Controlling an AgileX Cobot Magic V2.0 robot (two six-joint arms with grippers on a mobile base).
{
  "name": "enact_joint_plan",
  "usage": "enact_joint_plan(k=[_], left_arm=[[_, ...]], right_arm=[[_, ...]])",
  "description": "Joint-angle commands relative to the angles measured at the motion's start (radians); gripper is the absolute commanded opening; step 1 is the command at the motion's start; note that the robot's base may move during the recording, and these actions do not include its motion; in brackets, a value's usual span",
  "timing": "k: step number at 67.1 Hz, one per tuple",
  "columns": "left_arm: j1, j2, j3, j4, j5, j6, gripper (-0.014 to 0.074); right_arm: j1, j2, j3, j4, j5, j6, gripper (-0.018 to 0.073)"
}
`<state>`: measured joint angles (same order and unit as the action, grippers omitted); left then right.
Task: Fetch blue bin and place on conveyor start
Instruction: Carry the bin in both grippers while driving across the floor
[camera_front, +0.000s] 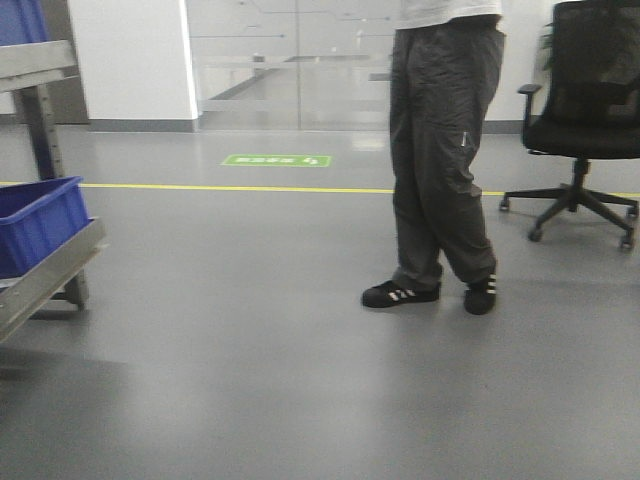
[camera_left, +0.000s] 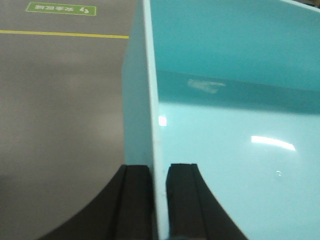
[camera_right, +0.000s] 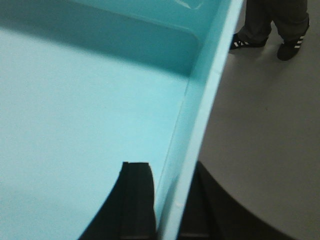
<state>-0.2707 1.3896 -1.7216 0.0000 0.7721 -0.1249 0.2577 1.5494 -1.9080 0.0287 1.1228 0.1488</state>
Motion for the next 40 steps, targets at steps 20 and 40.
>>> enact_joint_plan(k=[20, 40], left_arm=[[-0.003, -0.017, -0.009, -0.016, -0.077, -0.002, -0.0111], [-0.003, -0.017, -0.009, -0.016, -0.077, -0.002, -0.0111]], right_arm=[[-0.007, -0.006, -0.007, -0.029, -0.009, -0.034, -0.0153], [-0.007, -0.006, -0.007, -0.029, -0.009, -0.034, -0.0153]])
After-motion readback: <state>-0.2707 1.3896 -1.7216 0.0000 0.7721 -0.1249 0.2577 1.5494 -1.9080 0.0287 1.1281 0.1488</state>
